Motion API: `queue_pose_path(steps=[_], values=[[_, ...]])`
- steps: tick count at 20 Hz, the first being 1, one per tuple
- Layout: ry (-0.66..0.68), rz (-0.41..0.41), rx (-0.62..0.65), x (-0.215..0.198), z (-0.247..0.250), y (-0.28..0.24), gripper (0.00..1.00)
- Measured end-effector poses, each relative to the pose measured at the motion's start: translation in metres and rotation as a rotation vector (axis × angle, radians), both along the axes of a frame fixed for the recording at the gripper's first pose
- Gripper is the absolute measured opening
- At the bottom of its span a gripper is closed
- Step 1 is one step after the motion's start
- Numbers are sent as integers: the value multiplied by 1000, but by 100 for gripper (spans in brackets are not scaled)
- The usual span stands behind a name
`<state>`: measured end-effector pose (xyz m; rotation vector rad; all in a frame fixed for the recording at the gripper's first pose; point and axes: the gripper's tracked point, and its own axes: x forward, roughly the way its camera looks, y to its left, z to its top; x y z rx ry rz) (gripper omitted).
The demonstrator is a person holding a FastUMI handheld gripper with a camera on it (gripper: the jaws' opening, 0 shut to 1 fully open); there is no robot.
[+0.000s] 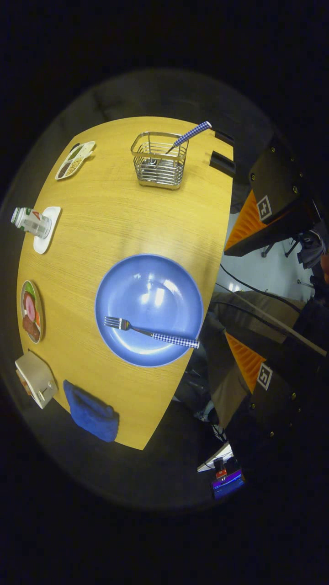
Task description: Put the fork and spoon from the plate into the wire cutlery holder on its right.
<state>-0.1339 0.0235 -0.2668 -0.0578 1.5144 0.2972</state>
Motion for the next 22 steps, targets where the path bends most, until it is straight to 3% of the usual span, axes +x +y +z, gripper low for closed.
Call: queue_pose_path(steps=[20, 21, 22], values=[[130, -73, 45, 46, -79, 80, 98], [133, -79, 49, 47, -83, 83, 93], [139, -77, 54, 48, -86, 85, 79]])
